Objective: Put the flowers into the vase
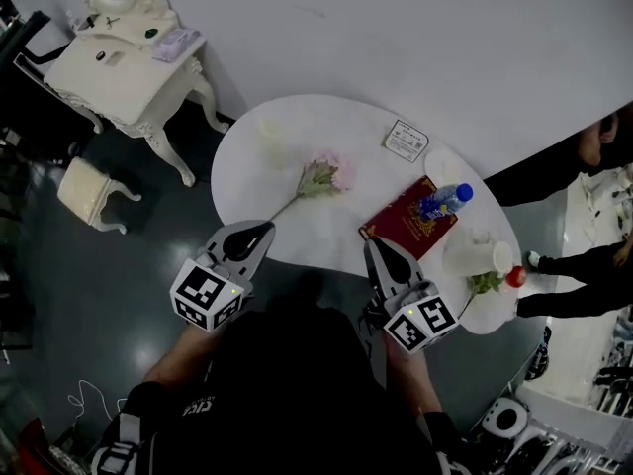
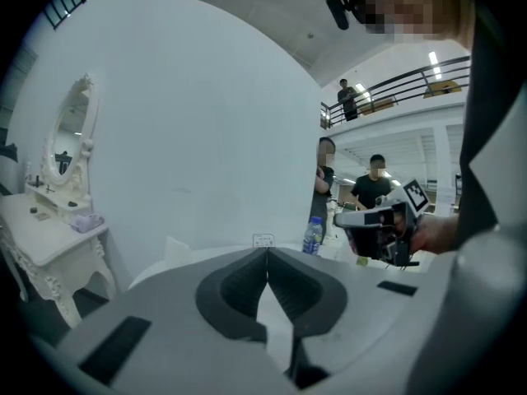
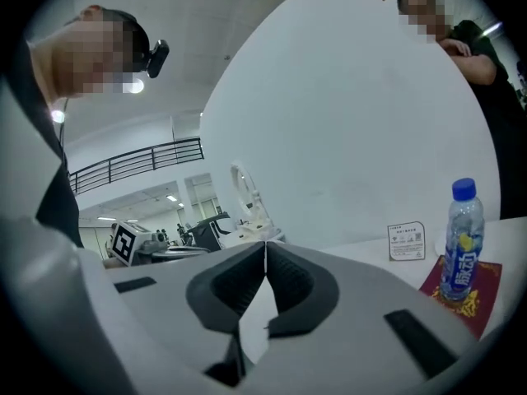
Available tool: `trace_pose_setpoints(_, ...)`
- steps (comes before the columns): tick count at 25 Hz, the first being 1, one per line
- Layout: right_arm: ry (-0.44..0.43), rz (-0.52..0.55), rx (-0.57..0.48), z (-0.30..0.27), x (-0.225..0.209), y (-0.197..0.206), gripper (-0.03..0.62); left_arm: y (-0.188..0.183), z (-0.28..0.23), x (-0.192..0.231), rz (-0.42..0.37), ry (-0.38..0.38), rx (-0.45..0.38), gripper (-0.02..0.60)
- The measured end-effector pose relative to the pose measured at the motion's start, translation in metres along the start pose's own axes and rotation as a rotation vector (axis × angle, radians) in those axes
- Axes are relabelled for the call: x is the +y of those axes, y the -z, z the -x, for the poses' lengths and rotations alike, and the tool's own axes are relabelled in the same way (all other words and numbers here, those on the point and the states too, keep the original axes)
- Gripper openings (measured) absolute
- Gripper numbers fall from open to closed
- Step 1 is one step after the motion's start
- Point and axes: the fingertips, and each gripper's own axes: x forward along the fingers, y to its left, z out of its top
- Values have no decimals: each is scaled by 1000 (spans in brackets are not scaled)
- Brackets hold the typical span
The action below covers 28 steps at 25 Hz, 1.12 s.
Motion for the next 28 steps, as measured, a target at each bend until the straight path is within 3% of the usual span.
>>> trace_pose_setpoints(7,-15,-13,30,-40,-45,-9,29,-21,-30,45,6,-79,8,11)
trace_pose_setpoints(14,7,-49,106,-92,-35,21,29,-20,-47,96,27,-21,7,12)
trace_pose_setpoints(17,64,-87,132,-126,-21,40,29,-18,-48,132,20,38,16,11)
trace_pose_setpoints(23,296,-145,151,-182,-8,61,30,-13,-41,209,-73,188,63,11)
trace_pose_setpoints(28,401,-180,169,-194,-13,70,31,-22,-46,236,-70,246,77,11)
